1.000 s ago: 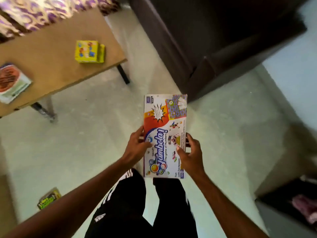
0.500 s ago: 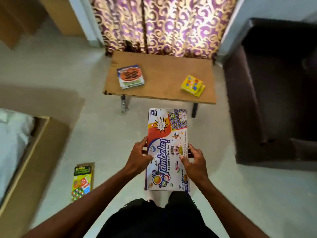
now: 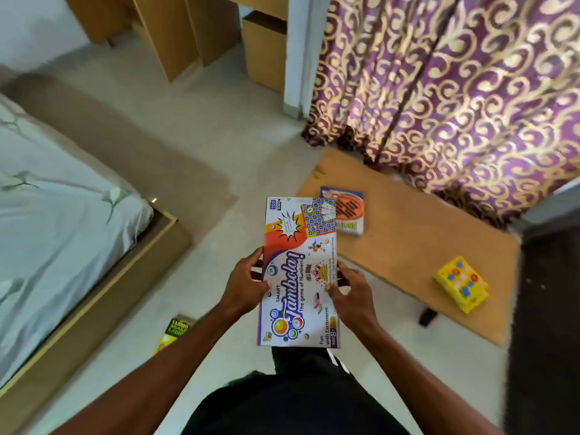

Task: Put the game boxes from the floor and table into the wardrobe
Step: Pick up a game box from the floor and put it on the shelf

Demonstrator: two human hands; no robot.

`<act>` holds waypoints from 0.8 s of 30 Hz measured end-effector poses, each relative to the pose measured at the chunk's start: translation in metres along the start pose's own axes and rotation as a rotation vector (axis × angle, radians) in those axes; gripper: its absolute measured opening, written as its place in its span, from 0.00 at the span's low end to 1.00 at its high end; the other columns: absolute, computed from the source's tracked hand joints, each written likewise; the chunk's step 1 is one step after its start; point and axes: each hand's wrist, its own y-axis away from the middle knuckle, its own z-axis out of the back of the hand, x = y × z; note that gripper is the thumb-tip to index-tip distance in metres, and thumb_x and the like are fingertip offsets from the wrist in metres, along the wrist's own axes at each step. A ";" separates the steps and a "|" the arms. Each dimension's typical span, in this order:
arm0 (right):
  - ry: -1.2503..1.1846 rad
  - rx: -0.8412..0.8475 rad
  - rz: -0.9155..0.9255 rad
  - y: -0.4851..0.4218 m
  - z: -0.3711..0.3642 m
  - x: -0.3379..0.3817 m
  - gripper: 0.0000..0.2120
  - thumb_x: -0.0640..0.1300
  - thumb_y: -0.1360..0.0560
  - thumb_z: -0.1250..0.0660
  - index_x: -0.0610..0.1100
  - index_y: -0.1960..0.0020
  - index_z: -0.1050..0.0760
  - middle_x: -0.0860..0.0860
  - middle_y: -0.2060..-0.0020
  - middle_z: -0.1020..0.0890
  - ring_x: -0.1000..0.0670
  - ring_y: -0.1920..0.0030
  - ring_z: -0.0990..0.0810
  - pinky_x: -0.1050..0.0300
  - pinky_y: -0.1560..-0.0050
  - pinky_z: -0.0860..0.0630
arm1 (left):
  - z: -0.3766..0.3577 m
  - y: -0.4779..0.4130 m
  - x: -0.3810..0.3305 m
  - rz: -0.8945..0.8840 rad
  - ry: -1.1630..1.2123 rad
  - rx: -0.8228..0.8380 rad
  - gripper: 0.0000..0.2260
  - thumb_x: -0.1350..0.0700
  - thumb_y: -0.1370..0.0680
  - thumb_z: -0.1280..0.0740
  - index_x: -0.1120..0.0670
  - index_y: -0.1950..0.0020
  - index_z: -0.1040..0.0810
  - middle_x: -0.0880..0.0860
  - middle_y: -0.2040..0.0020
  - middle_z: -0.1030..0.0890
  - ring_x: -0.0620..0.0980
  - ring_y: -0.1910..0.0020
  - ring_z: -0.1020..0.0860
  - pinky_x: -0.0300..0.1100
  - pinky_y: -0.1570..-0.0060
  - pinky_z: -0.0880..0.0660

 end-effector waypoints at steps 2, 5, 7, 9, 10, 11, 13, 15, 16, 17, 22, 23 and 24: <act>0.004 0.065 0.046 -0.052 -0.008 0.026 0.23 0.37 0.27 0.28 0.48 0.33 0.25 0.48 0.49 0.24 0.54 0.53 0.21 0.56 0.50 0.20 | 0.027 -0.035 -0.010 0.013 0.034 -0.057 0.33 0.65 0.32 0.32 0.49 0.28 0.29 0.55 0.45 0.20 0.47 0.56 0.18 0.35 0.67 0.21; 0.067 0.154 0.128 -0.124 -0.023 0.063 0.22 0.39 0.28 0.27 0.49 0.36 0.24 0.48 0.49 0.21 0.55 0.53 0.20 0.52 0.49 0.19 | 0.065 -0.078 -0.024 0.039 0.080 -0.136 0.31 0.70 0.31 0.32 0.49 0.30 0.28 0.52 0.48 0.18 0.43 0.60 0.18 0.35 0.67 0.22; 0.080 0.211 0.136 -0.170 -0.039 0.090 0.24 0.41 0.28 0.28 0.50 0.33 0.26 0.48 0.48 0.21 0.55 0.52 0.20 0.59 0.51 0.21 | 0.090 -0.107 -0.030 0.065 0.125 -0.195 0.31 0.72 0.30 0.33 0.45 0.33 0.26 0.48 0.52 0.18 0.39 0.64 0.18 0.34 0.69 0.22; 0.076 0.238 0.146 -0.217 -0.057 0.119 0.26 0.41 0.27 0.28 0.50 0.31 0.28 0.47 0.47 0.22 0.54 0.51 0.19 0.64 0.52 0.24 | 0.117 -0.142 -0.035 0.086 0.175 -0.256 0.30 0.73 0.30 0.33 0.39 0.41 0.27 0.43 0.58 0.18 0.36 0.65 0.19 0.33 0.70 0.23; 0.076 0.239 0.162 -0.235 -0.065 0.132 0.26 0.40 0.27 0.28 0.50 0.30 0.28 0.47 0.46 0.22 0.53 0.51 0.19 0.64 0.52 0.25 | 0.128 -0.156 -0.038 0.091 0.190 -0.276 0.31 0.73 0.30 0.34 0.37 0.45 0.27 0.42 0.59 0.18 0.35 0.66 0.19 0.33 0.70 0.23; 0.080 0.249 0.175 -0.262 -0.078 0.149 0.27 0.40 0.27 0.28 0.50 0.30 0.28 0.47 0.46 0.22 0.53 0.51 0.19 0.64 0.52 0.25 | 0.144 -0.177 -0.038 0.097 0.222 -0.302 0.31 0.74 0.29 0.34 0.37 0.45 0.27 0.43 0.59 0.19 0.35 0.66 0.19 0.32 0.70 0.23; 0.117 0.268 0.191 -0.309 -0.104 0.179 0.27 0.41 0.27 0.28 0.50 0.30 0.29 0.48 0.46 0.22 0.53 0.50 0.20 0.64 0.53 0.27 | 0.177 -0.217 -0.039 0.109 0.266 -0.335 0.29 0.75 0.29 0.35 0.42 0.42 0.27 0.45 0.57 0.20 0.35 0.65 0.19 0.32 0.71 0.24; 0.128 0.287 0.222 -0.343 -0.121 0.205 0.27 0.40 0.27 0.28 0.49 0.29 0.29 0.48 0.47 0.23 0.52 0.50 0.20 0.58 0.48 0.24 | 0.204 -0.247 -0.040 0.125 0.303 -0.357 0.29 0.76 0.29 0.34 0.45 0.39 0.27 0.46 0.57 0.19 0.35 0.65 0.18 0.33 0.71 0.23; 0.123 0.299 0.231 -0.370 -0.137 0.222 0.27 0.40 0.27 0.28 0.48 0.29 0.29 0.48 0.48 0.23 0.52 0.50 0.20 0.56 0.46 0.24 | 0.225 -0.272 -0.039 0.130 0.321 -0.374 0.28 0.76 0.29 0.34 0.46 0.39 0.27 0.46 0.57 0.19 0.36 0.65 0.18 0.33 0.70 0.23; 0.129 0.309 0.240 -0.388 -0.149 0.236 0.27 0.39 0.28 0.28 0.47 0.30 0.28 0.47 0.48 0.23 0.52 0.50 0.20 0.55 0.46 0.23 | 0.242 -0.289 -0.041 0.139 0.317 -0.380 0.28 0.75 0.29 0.34 0.46 0.40 0.26 0.45 0.58 0.19 0.37 0.65 0.18 0.33 0.70 0.23; 0.119 0.351 0.254 -0.490 -0.208 0.323 0.26 0.38 0.28 0.28 0.47 0.31 0.27 0.47 0.48 0.22 0.53 0.51 0.19 0.59 0.50 0.23 | 0.341 -0.380 -0.055 0.147 0.352 -0.433 0.30 0.75 0.30 0.32 0.39 0.47 0.26 0.45 0.57 0.19 0.48 0.59 0.19 0.46 0.60 0.18; 0.129 0.360 0.264 -0.512 -0.219 0.341 0.26 0.38 0.28 0.28 0.47 0.32 0.26 0.47 0.48 0.22 0.53 0.52 0.19 0.59 0.51 0.24 | 0.360 -0.399 -0.057 0.160 0.370 -0.451 0.30 0.74 0.30 0.32 0.38 0.46 0.27 0.46 0.57 0.20 0.48 0.58 0.19 0.50 0.57 0.18; 0.144 0.367 0.270 -0.529 -0.230 0.358 0.25 0.37 0.29 0.28 0.47 0.33 0.25 0.48 0.49 0.21 0.53 0.52 0.19 0.59 0.51 0.24 | 0.377 -0.416 -0.059 0.178 0.377 -0.465 0.31 0.74 0.30 0.31 0.38 0.45 0.27 0.46 0.56 0.20 0.48 0.58 0.19 0.52 0.55 0.18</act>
